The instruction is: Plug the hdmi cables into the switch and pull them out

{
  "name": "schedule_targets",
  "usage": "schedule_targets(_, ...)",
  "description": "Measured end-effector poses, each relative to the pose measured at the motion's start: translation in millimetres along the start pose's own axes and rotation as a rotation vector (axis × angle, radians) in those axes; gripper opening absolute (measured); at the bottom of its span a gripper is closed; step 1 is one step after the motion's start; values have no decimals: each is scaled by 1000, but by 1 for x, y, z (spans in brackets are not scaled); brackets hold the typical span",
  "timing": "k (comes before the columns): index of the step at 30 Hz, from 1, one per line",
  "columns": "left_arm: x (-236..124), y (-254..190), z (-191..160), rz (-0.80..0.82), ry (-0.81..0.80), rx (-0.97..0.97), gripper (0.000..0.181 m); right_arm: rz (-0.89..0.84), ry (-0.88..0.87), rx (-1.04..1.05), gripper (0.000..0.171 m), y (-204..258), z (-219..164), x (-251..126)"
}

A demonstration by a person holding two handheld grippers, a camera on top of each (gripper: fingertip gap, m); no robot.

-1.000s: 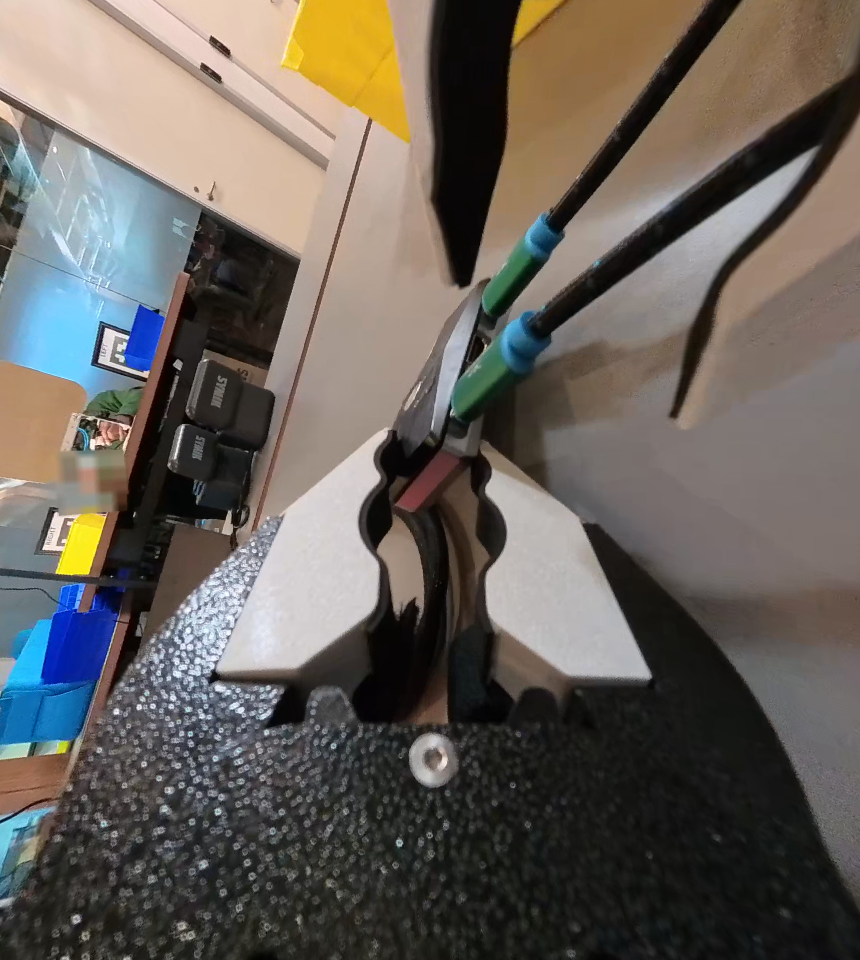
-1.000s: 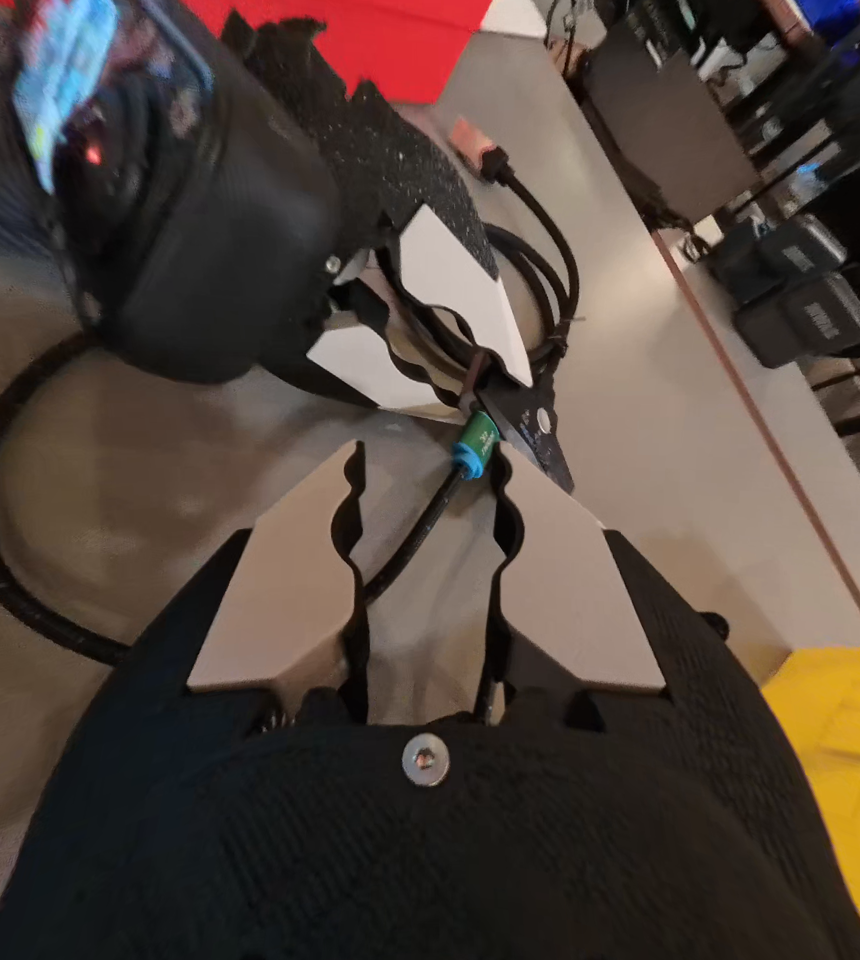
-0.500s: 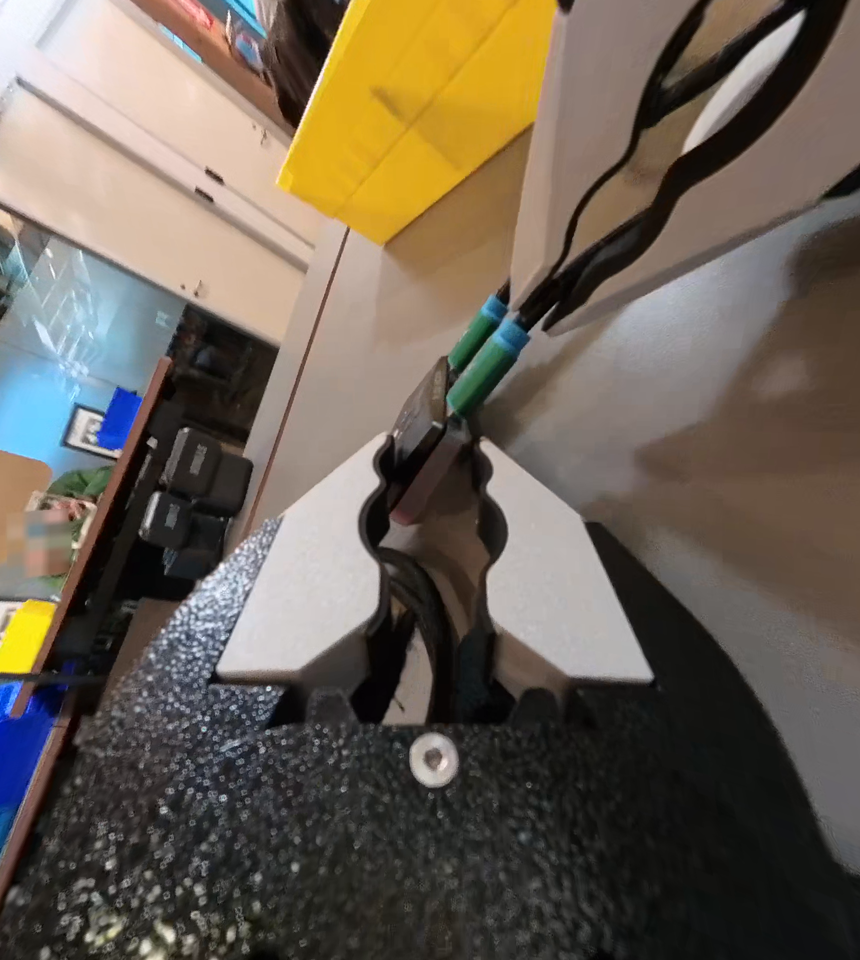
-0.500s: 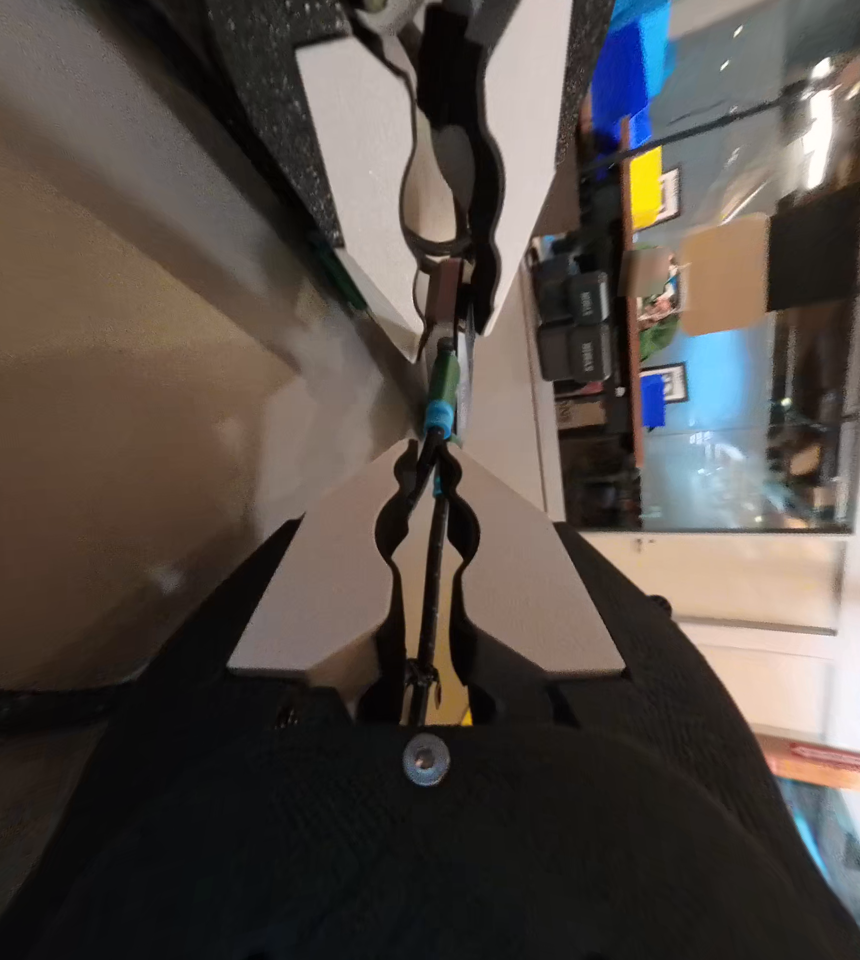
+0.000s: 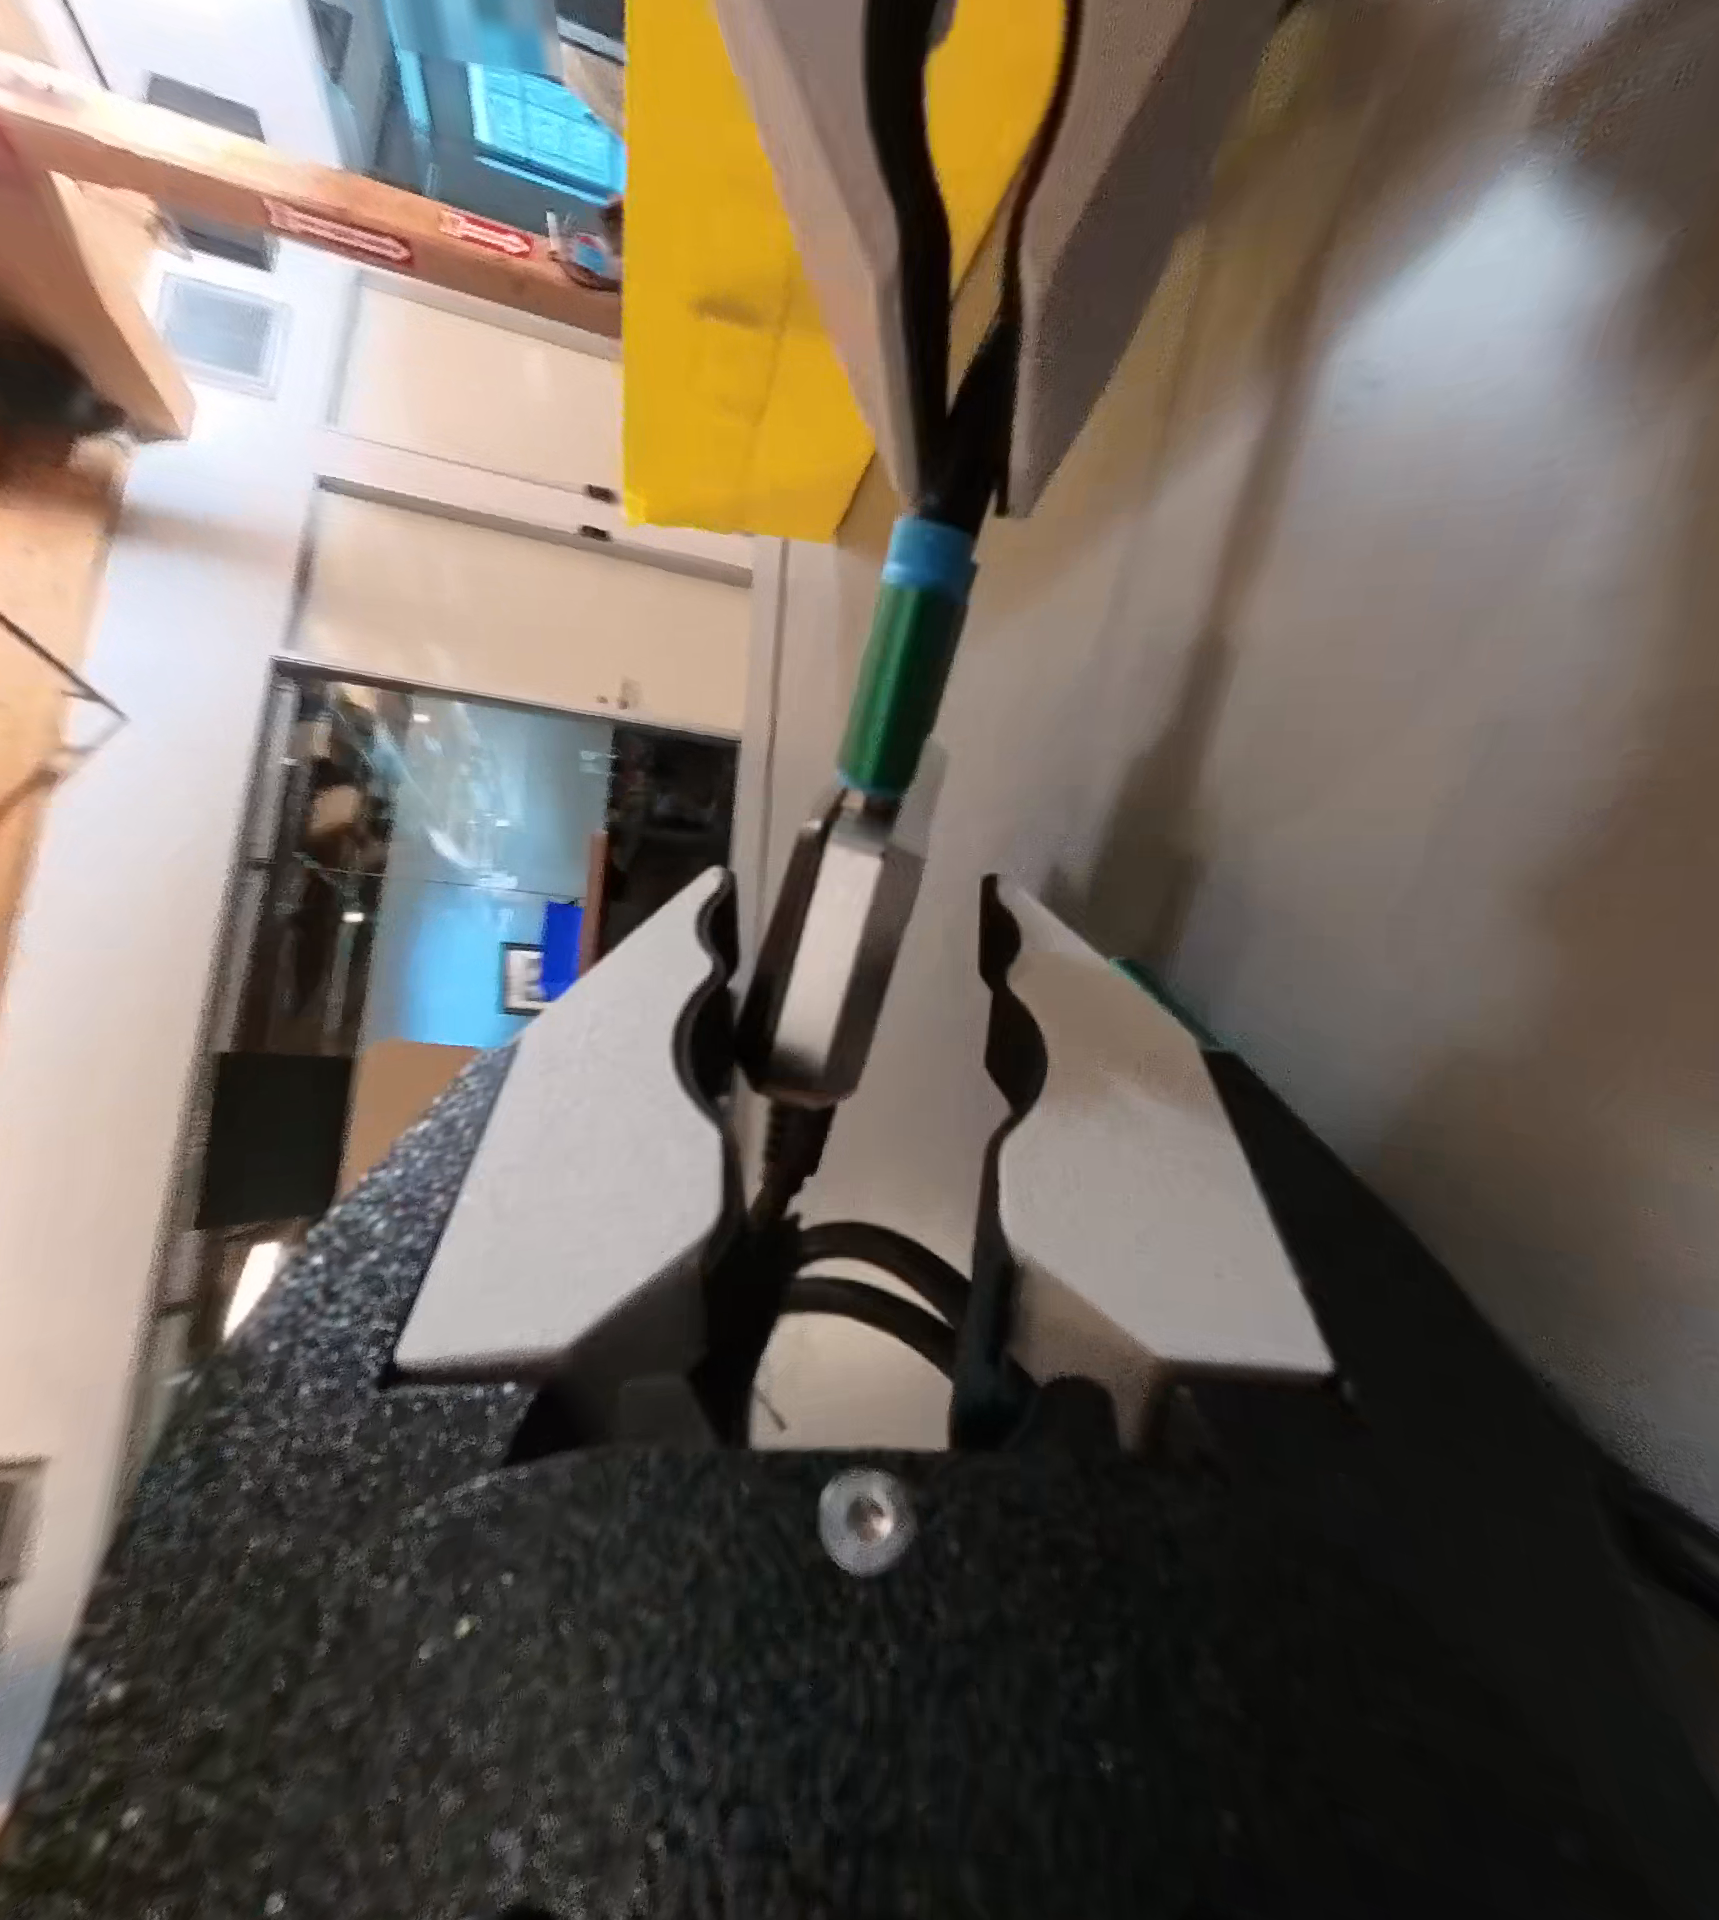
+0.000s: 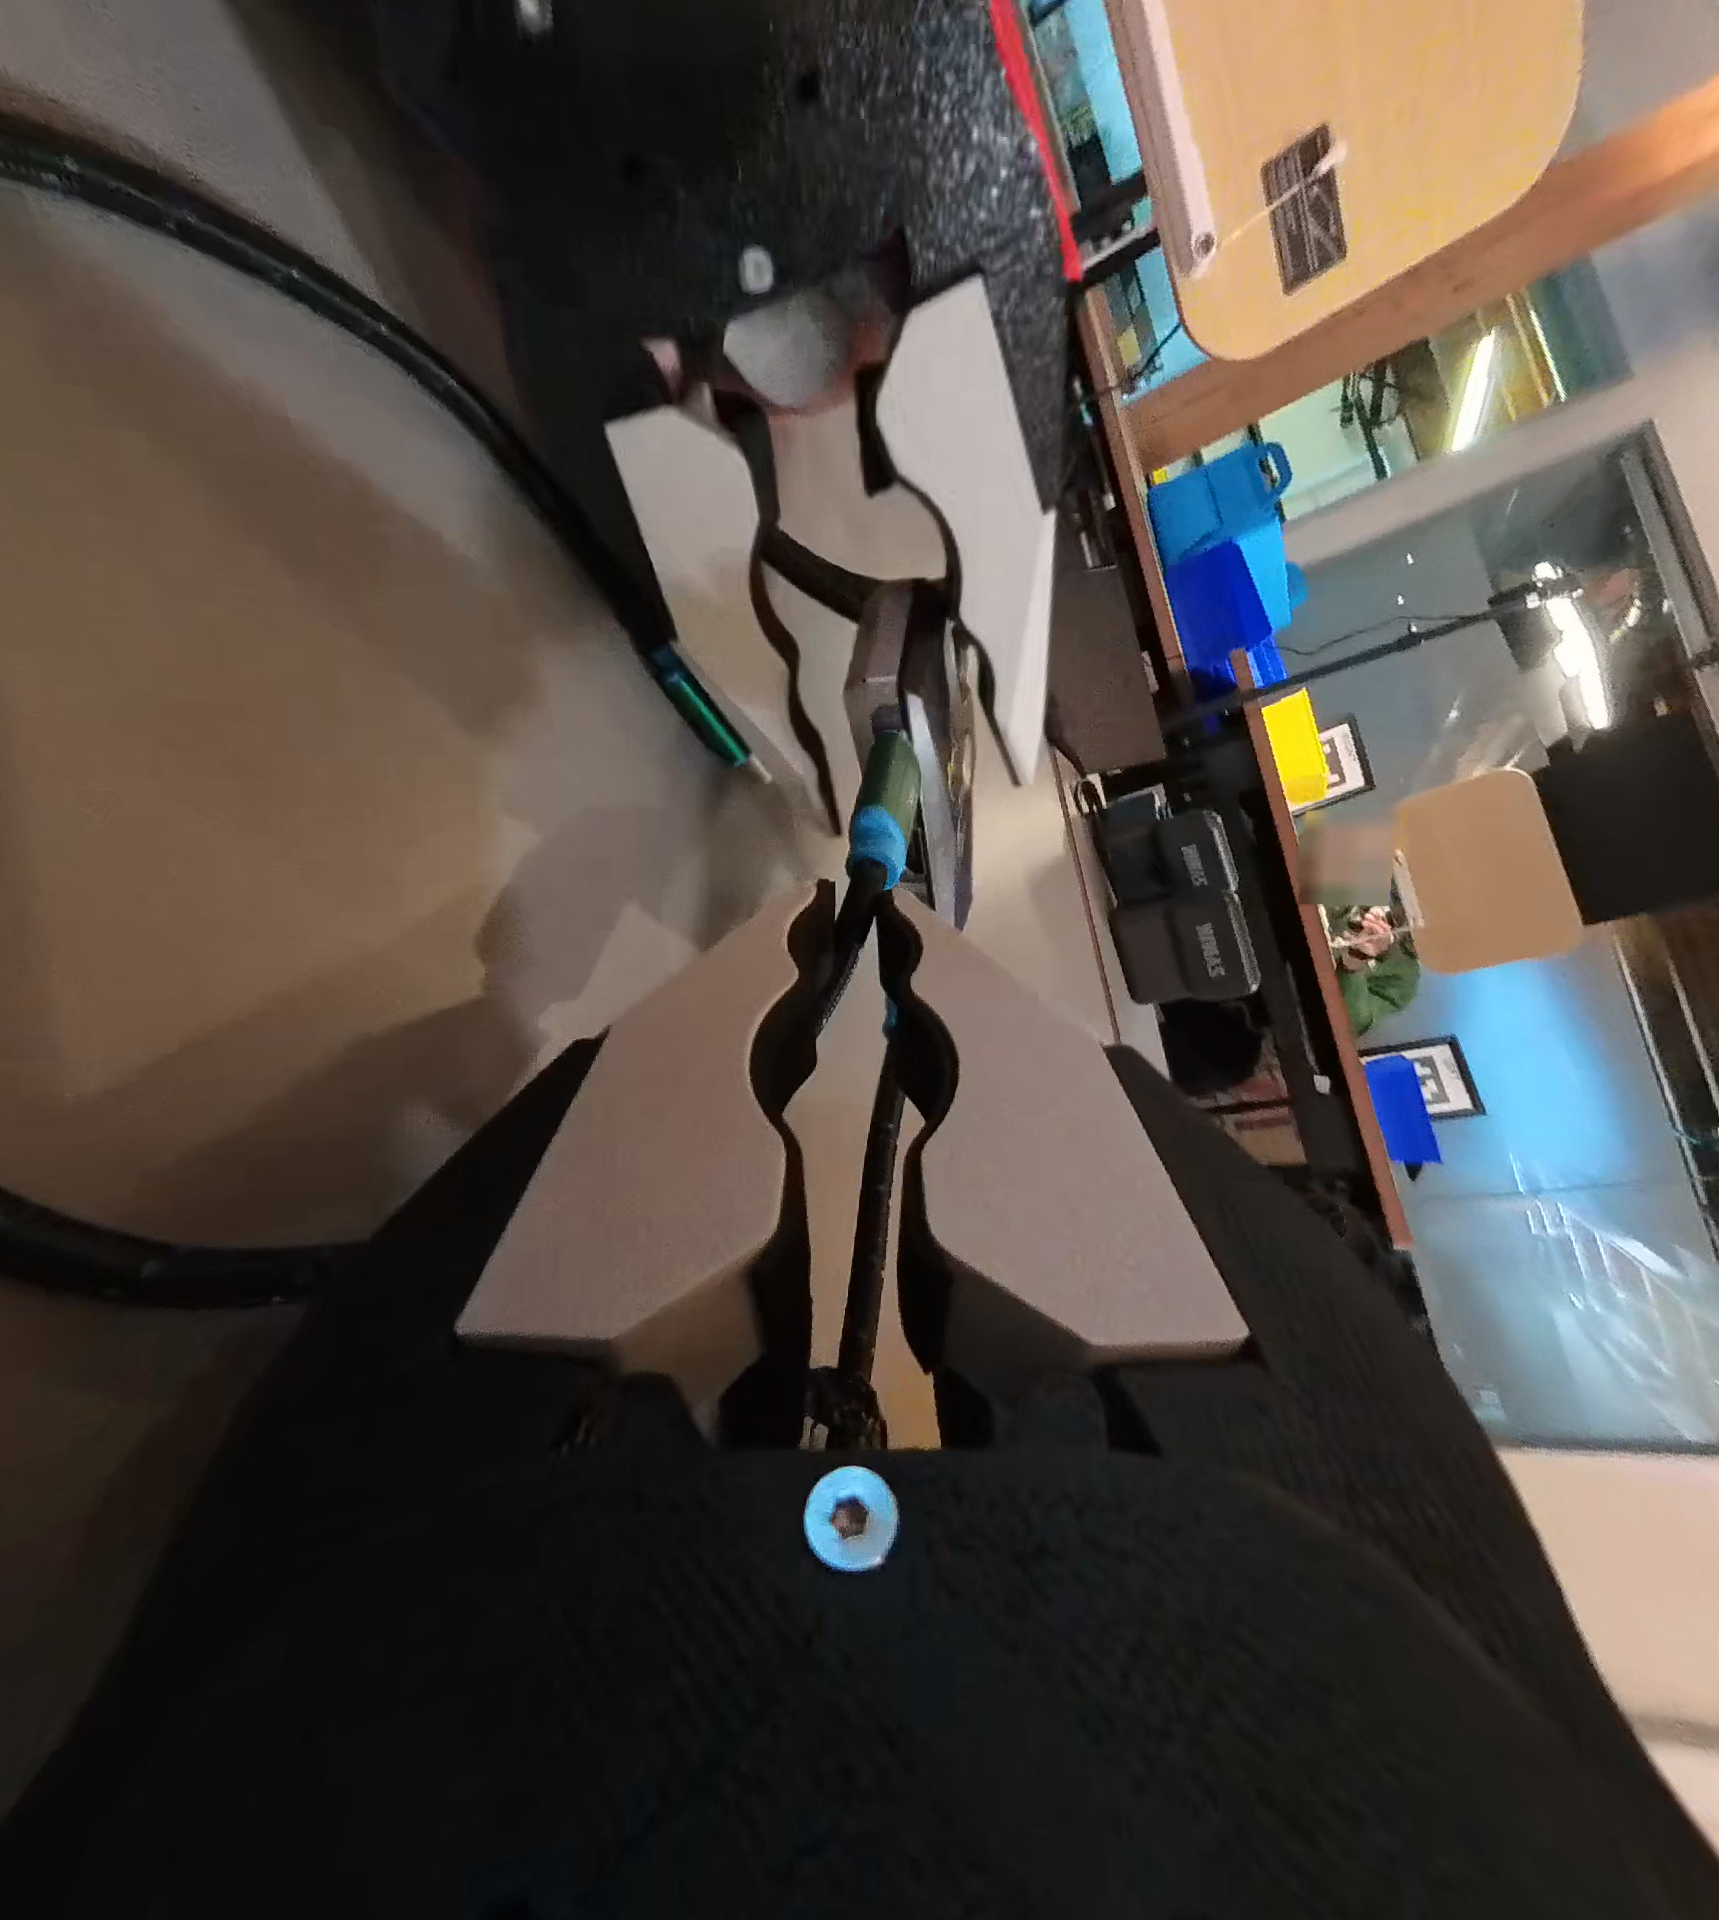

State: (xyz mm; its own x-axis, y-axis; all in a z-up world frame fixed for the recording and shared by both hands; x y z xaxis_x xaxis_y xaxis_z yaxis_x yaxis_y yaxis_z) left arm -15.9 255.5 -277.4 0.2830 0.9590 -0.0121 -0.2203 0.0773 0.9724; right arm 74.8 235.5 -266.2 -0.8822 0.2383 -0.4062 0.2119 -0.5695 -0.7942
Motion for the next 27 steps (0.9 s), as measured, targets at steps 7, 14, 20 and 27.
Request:
schedule_targets(7, 6, -6, -11, -35, 152, 35, 22, 34, 141, 72, 12, 3, 1, 12)
schedule_targets(14, 7, -8, -10, -54, 160, -18, 22, -22, 300, -67, 23, -2, 10, 19)
schedule_targets(20, 7, -9, -11, -72, 158, -57, 22, -52, 319, -83, 23, -3, 11, 23)
schedule_targets(27, 8, -5, -5, -41, 171, -40, 21, 81, 251, 187, 59, -4, 26, 21)
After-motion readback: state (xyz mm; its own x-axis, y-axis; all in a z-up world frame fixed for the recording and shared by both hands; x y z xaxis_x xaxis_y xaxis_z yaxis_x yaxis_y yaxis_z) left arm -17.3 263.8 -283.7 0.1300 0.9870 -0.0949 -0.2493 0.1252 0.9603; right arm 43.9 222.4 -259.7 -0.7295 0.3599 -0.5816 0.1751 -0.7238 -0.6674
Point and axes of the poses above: each gripper's, where its closed fingertips meet, x out along the fingers, z out of its top, y = z × x across the jaws, the point moved 4 cm from there along -x, back along the fingers, and after that the axes turned 10 degrees about z, right-handed, at the moved point
